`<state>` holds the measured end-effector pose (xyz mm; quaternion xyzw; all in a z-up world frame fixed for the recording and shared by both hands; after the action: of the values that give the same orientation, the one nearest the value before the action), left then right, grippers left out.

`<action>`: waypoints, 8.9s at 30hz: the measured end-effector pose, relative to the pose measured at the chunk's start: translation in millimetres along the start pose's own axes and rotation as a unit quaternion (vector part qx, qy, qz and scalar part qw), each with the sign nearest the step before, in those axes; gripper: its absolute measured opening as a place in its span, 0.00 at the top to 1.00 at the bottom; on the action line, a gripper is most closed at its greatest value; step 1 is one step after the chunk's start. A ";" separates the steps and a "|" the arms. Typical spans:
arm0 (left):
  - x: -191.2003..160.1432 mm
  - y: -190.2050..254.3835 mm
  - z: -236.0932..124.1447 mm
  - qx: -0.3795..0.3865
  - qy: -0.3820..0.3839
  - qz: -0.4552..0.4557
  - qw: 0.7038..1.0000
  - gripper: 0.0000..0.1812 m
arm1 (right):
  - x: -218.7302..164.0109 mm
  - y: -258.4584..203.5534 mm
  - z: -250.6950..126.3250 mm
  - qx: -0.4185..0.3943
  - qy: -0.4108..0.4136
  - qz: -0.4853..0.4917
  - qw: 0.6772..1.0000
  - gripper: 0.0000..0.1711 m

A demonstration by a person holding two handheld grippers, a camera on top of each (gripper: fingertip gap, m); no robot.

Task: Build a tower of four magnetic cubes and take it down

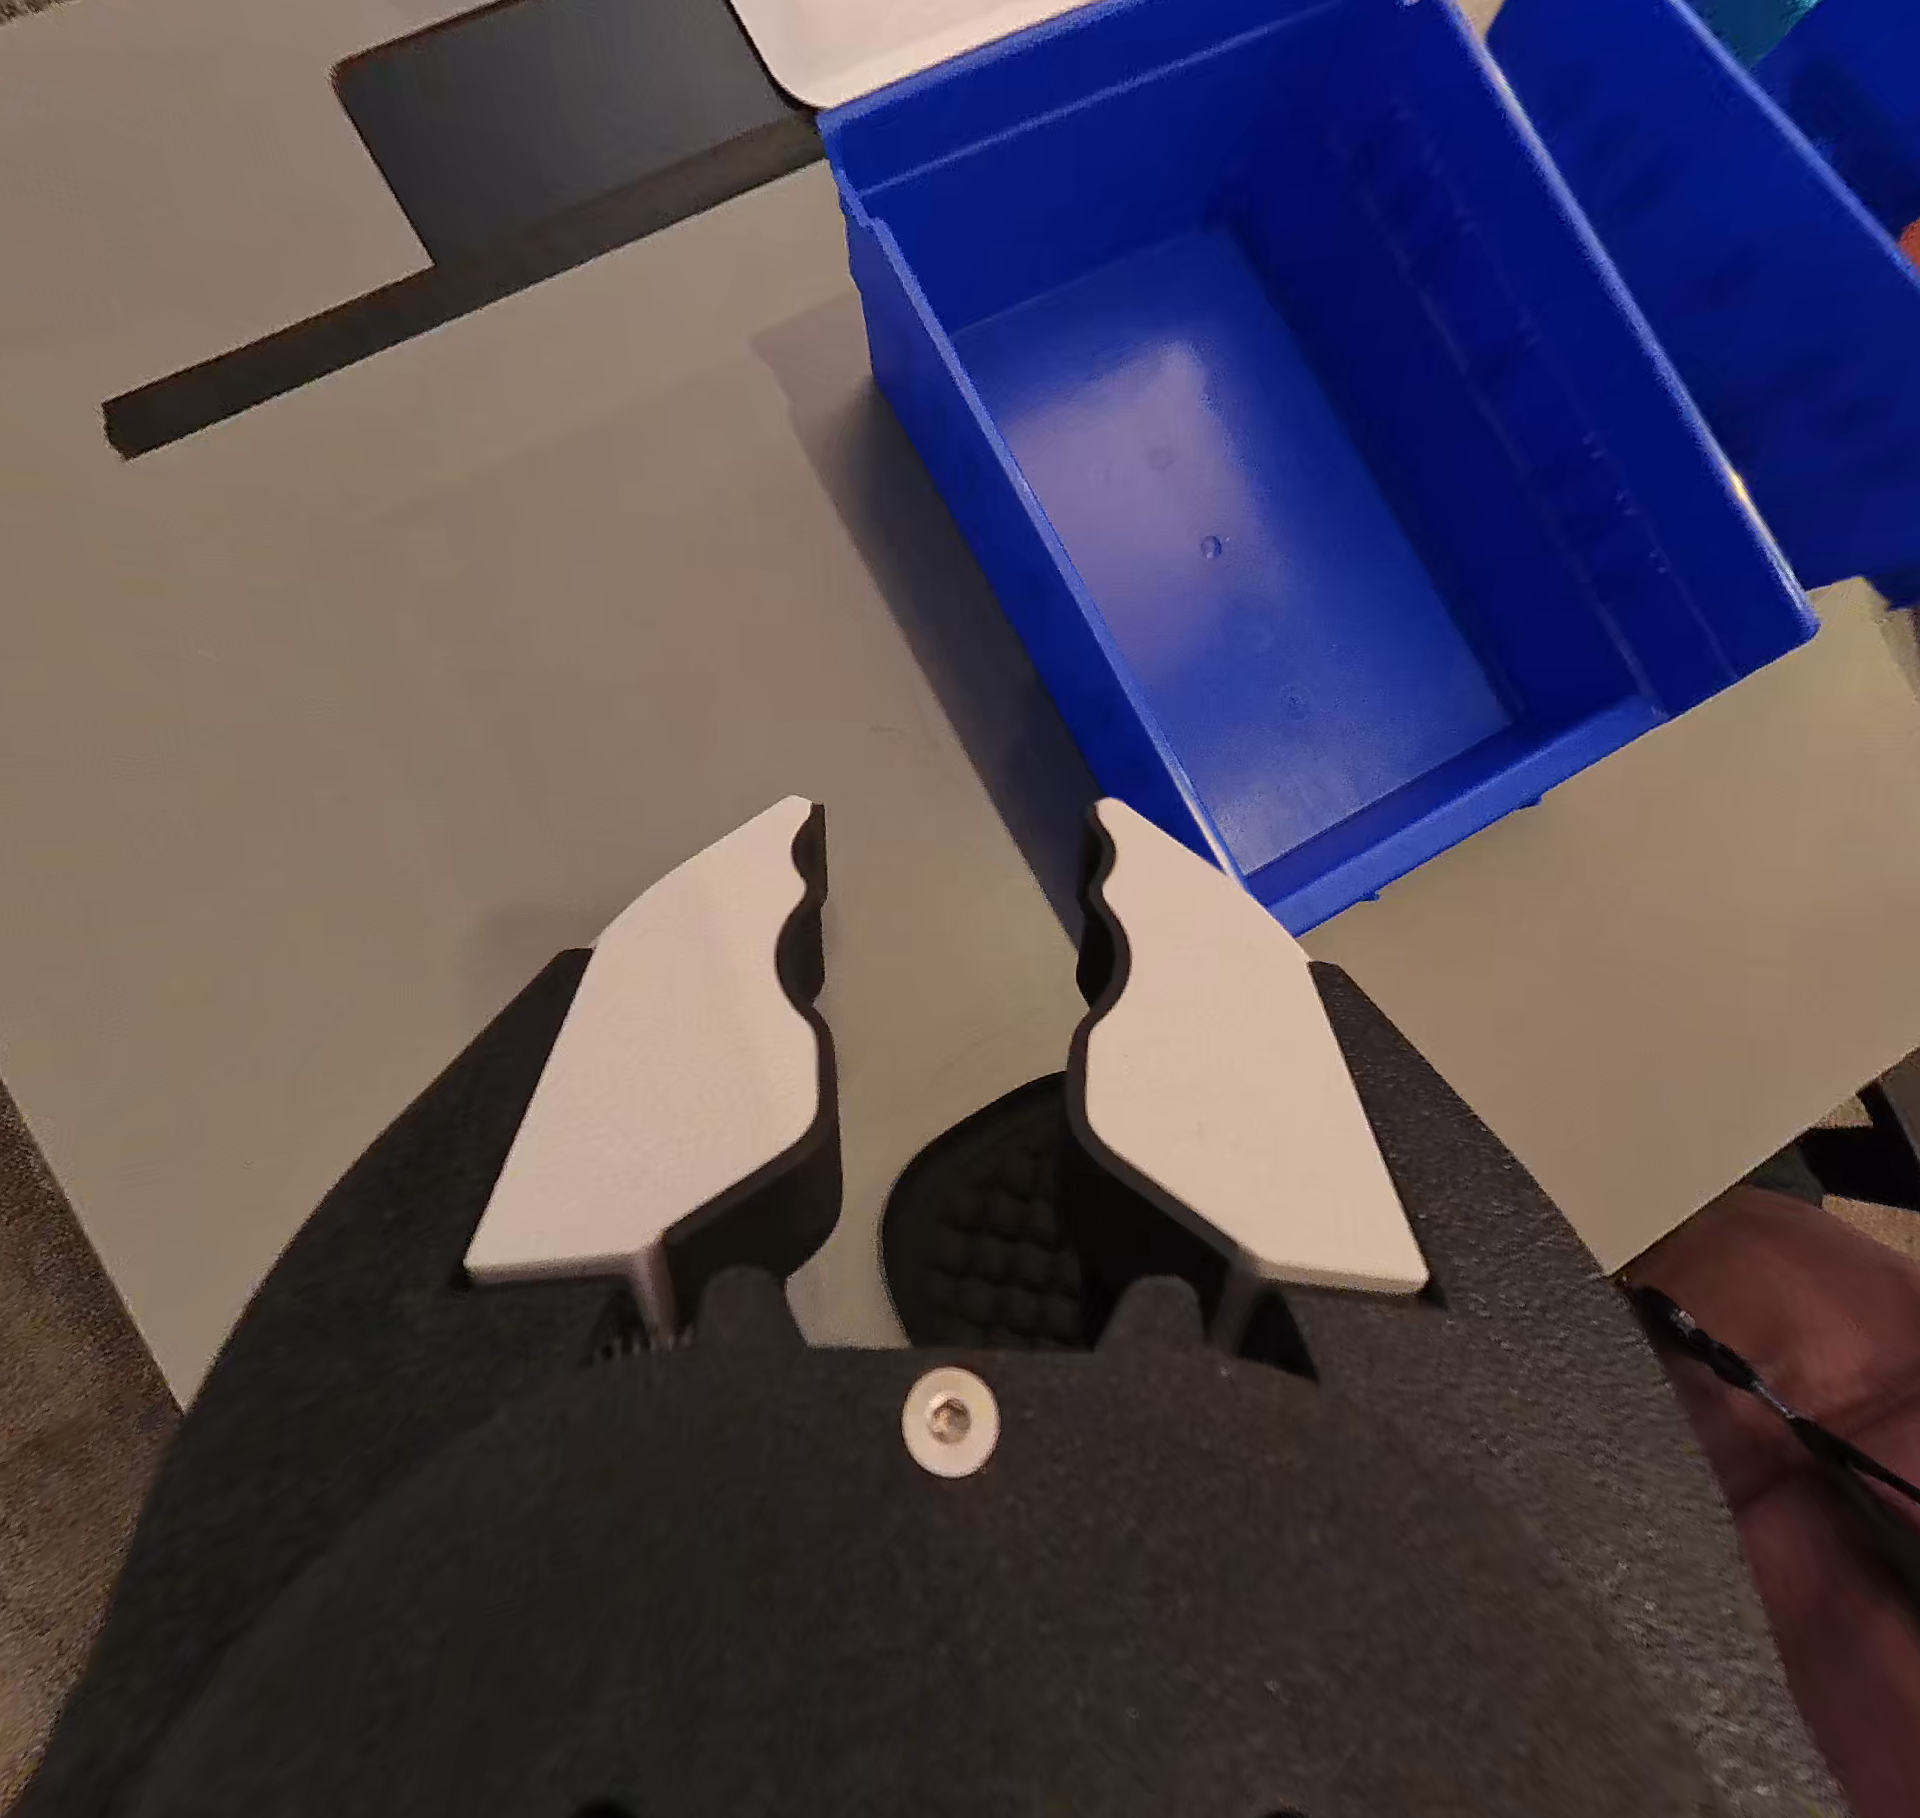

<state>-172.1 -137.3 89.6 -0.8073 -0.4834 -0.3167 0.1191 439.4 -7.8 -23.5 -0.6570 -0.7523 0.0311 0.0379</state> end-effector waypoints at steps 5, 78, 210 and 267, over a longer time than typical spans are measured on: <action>-6.8 -16.4 -17.6 0.012 0.030 -0.026 0.999 0.75 | -5.2 -2.1 -50.5 -0.006 0.016 0.007 1.000 0.96; -72.8 -81.6 -124.3 0.119 0.239 -0.209 0.941 0.68 | 30.2 -288.1 7.3 -0.043 0.159 -0.159 0.973 0.52; -27.8 -37.1 21.7 -0.094 0.025 0.205 0.974 0.67 | -30.4 -106.9 -128.6 0.067 0.709 -0.225 0.665 0.63; 65.2 165.6 241.7 -0.194 -0.115 0.459 0.860 0.75 | -50.5 -63.4 -149.5 0.136 0.709 -0.193 0.664 0.63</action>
<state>87.1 -54.3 -37.0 -0.9751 0.0023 -0.2188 0.0358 398.2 -66.9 130.6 -0.3077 -0.5956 -0.3508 0.6539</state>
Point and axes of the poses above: each gripper's, where its closed fingertips meet, z out along the fingers, x out of its top, y = z × x across the jaws, the point moved 9 cm from there along -z, back along the fingers, and after that the axes turned 2 degrees about -x, right-handed, at the moved point
